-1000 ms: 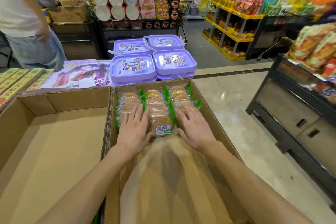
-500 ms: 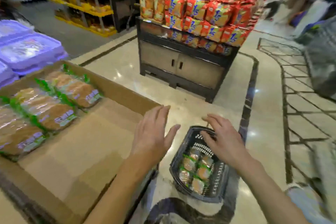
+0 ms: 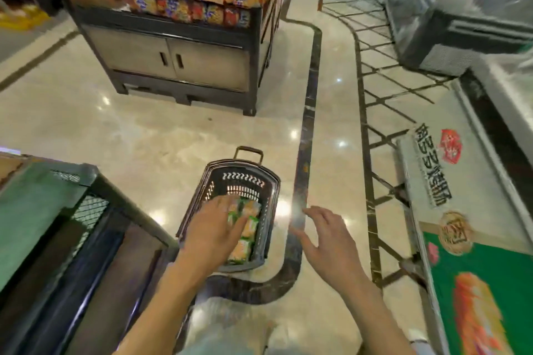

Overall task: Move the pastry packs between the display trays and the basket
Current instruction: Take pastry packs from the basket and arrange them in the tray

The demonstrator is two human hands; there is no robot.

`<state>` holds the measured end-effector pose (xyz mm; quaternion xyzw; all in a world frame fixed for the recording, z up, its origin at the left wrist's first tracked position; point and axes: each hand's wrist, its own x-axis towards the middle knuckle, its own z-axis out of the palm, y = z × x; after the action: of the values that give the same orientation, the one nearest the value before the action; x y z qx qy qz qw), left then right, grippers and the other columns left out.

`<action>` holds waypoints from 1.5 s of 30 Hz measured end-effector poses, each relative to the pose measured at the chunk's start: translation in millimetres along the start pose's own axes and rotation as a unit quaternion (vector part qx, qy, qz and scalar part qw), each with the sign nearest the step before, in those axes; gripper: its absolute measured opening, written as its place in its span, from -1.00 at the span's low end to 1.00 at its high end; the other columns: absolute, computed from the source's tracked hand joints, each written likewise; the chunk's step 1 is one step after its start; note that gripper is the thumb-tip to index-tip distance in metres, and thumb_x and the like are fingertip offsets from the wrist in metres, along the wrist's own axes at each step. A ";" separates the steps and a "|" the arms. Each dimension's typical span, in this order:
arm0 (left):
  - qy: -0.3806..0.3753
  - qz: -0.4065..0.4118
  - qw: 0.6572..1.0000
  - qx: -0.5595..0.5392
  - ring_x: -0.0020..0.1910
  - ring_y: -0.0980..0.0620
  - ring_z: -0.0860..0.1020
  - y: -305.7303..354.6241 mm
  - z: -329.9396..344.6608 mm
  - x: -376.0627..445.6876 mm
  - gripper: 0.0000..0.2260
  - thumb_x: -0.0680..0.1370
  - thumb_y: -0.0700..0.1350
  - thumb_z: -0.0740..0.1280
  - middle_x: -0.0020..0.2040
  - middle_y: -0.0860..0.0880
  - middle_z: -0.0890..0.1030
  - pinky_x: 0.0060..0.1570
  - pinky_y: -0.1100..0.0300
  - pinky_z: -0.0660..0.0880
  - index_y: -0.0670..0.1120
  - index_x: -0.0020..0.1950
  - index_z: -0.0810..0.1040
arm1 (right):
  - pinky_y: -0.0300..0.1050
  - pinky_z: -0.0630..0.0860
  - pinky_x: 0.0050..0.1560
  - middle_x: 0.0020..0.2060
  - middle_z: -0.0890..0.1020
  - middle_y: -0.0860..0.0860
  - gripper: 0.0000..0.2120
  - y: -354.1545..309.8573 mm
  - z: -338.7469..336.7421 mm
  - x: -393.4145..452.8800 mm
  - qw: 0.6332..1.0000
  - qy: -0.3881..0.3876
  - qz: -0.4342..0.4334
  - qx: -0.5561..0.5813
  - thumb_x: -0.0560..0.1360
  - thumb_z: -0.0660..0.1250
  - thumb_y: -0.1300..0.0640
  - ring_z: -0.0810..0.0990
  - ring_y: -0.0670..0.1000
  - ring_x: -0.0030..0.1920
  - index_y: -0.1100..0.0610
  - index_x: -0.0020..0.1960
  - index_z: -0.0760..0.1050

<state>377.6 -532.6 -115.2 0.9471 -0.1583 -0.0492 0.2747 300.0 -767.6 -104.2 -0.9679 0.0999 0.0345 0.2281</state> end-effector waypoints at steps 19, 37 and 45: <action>0.087 -0.380 0.910 -0.138 0.27 -0.07 0.51 -49.6 115.8 149.2 -0.39 0.56 0.37 0.04 0.29 -0.01 0.55 0.19 -0.07 0.49 -0.02 0.41 0.43 | -0.02 0.32 0.45 0.48 0.37 -0.05 -0.51 25.7 11.3 328.9 0.889 -0.301 -0.304 -0.164 0.64 0.18 -0.17 0.30 0.04 0.47 -0.07 0.53 0.30; 0.182 -0.658 0.714 -0.155 0.20 -0.18 0.55 -181.3 321.9 217.2 -0.64 0.60 0.11 0.21 0.19 -0.10 0.63 0.16 -0.10 0.50 0.00 0.33 0.48 | 0.12 0.43 0.30 0.30 0.48 0.15 -0.45 9.2 380.4 513.5 0.602 -0.502 -0.550 -0.288 0.53 0.18 -0.17 0.46 0.24 0.26 0.12 0.41 0.39; 0.185 -0.688 0.680 -0.171 0.27 -0.08 0.50 -266.7 498.3 194.7 -0.65 0.65 0.04 0.28 0.28 -0.05 0.57 0.31 -0.09 0.42 -0.02 0.41 0.45 | 0.15 0.41 0.34 0.38 0.43 0.18 -0.43 119.4 579.0 504.9 0.515 -0.518 -0.585 -0.350 0.58 0.31 -0.10 0.40 0.24 0.34 0.17 0.47 0.31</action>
<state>544.7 -634.7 -680.1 0.7153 0.6032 -0.0745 0.3447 756.4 -702.2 -730.2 -0.6193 -0.6456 0.4211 -0.1497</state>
